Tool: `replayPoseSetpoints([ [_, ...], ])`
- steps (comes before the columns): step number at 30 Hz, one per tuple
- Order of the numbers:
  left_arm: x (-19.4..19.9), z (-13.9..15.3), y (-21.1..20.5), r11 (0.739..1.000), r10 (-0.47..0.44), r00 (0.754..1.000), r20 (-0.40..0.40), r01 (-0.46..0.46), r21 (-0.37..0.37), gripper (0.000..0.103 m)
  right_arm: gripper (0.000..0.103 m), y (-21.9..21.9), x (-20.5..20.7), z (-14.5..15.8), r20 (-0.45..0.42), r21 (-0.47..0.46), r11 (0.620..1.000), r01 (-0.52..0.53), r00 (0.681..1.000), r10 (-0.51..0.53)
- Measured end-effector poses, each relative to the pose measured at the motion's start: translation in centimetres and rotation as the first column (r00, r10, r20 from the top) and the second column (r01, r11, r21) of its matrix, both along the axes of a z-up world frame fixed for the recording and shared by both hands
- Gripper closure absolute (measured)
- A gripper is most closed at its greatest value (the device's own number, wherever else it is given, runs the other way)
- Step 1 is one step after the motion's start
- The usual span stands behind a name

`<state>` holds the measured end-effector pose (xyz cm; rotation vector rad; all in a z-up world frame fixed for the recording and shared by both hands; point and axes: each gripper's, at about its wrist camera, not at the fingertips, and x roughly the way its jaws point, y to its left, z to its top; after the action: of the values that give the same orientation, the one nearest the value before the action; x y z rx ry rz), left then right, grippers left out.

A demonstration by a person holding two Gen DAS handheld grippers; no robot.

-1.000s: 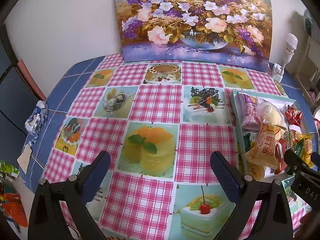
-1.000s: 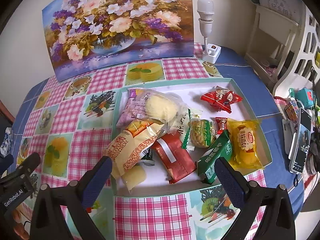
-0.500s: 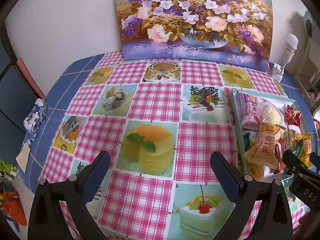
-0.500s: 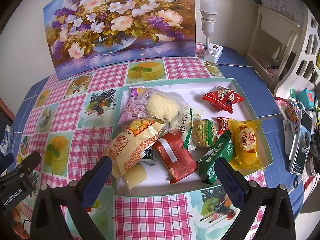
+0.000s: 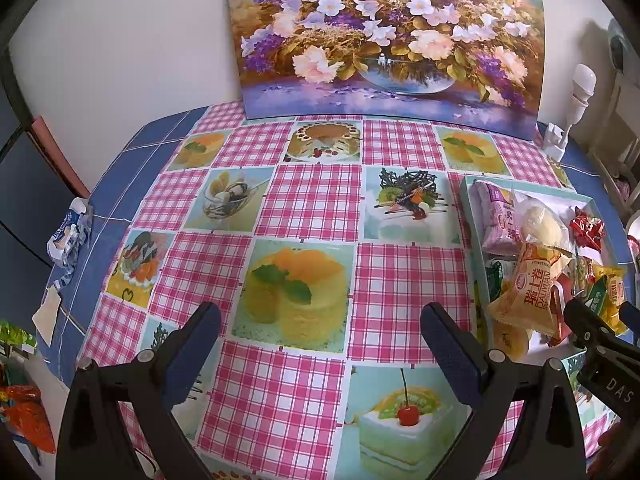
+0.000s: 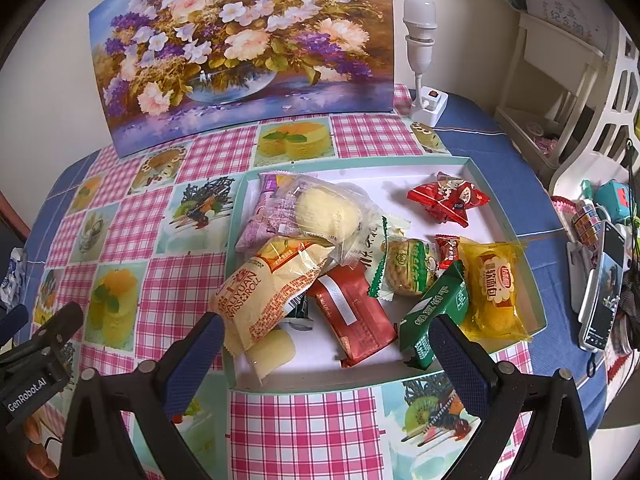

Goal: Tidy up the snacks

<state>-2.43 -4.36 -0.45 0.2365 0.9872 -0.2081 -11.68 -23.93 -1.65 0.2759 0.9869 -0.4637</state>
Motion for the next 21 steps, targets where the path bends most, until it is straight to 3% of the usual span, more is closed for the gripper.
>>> replayPoseSetpoints([
  [21, 0.05, -0.29, 0.21, 1.000, 0.000, 1.000, -0.008, 0.000, 0.001, 0.003, 0.000, 0.06, 0.09, -0.09, -0.007, 0.001, 1.000, -0.008, 1.000, 0.008],
])
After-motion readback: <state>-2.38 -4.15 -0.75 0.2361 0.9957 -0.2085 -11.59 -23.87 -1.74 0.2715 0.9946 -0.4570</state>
